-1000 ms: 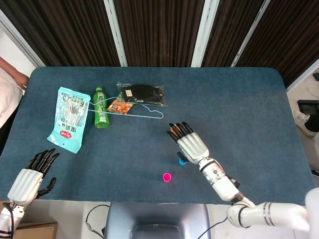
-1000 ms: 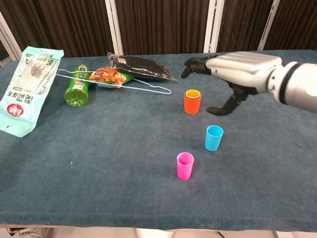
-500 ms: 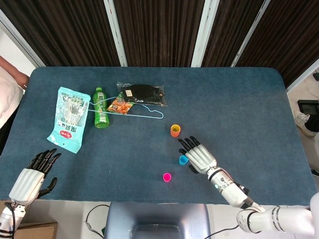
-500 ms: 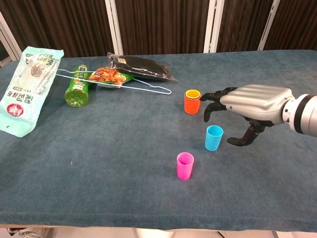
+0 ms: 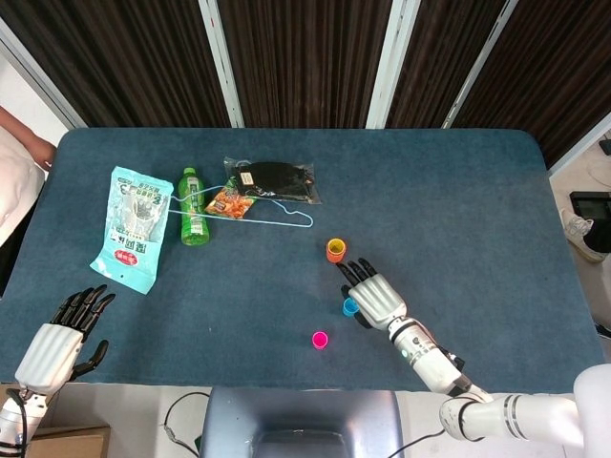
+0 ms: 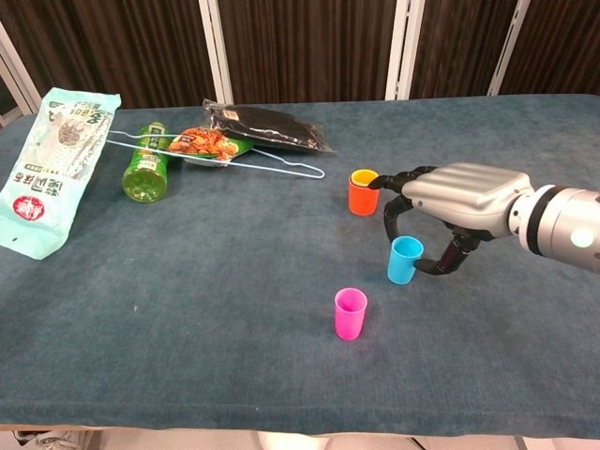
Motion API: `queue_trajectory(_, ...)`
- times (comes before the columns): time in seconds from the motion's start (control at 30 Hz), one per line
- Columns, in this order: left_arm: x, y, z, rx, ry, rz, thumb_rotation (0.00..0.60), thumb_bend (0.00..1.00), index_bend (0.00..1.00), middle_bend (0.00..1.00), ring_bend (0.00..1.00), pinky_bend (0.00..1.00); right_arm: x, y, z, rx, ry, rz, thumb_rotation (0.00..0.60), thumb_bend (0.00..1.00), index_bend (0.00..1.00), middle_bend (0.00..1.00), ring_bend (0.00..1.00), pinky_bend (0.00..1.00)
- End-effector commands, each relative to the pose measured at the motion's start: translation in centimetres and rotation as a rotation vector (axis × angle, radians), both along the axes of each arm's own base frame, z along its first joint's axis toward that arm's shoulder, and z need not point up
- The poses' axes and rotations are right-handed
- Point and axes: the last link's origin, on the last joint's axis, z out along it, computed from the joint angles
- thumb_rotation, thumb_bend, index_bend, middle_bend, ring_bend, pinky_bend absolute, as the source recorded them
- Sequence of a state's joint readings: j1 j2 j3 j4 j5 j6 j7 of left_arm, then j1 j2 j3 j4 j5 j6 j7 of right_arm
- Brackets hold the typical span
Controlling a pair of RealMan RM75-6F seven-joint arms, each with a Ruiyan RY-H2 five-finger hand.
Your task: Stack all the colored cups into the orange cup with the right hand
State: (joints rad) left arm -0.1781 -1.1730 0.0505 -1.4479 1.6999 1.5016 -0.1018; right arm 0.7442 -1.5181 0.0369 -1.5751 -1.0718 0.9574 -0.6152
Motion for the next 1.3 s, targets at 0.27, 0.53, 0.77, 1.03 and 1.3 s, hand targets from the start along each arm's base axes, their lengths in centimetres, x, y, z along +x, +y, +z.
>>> queue_trajectory(0.27, 0.0, -0.1, 0.0, -0.001, -0.002, 0.002, 0.6, 0.46, 0.0, 0.0, 0.0, 0.12, 3.2, -2.6, 2.4, -0.164, -0.234, -0.036, 0.6, 0.46, 0.6, 0.03, 0.0, 0.0)
queue_trajectory(0.53, 0.0, 0.0, 0.0, 0.0, 0.001, 0.008, 0.6, 0.46, 0.0, 0.0, 0.0, 0.12, 5.8, -8.1, 2.9, -0.34, -0.293, -0.083, 0.6, 0.46, 0.61, 0.04, 0.0, 0.0)
queue_trajectory(0.77, -0.1, 0.1, 0.2, 0.001, -0.002, 0.013, 0.6, 0.46, 0.0, 0.0, 0.0, 0.12, 5.2, -8.3, 1.7, -0.327, -0.225, -0.104, 0.6, 0.46, 0.61, 0.04, 0.0, 0.0)
queue_trajectory(1.03, -0.1, 0.0, 0.1, -0.002, 0.001, 0.015, 0.6, 0.46, 0.0, 0.0, 0.0, 0.12, 4.6, -8.6, 0.2, -0.304, -0.182, -0.119, 0.6, 0.46, 0.6, 0.04, 0.0, 0.0)
queue_trajectory(1.3, -0.1, 0.1, 0.1, 0.0, 0.0, 0.017, 0.6, 0.46, 0.0, 0.0, 0.0, 0.12, 4.0, -8.7, -1.0, -0.281, -0.124, -0.133, 0.6, 0.46, 0.48, 0.04, 0.0, 0.0)
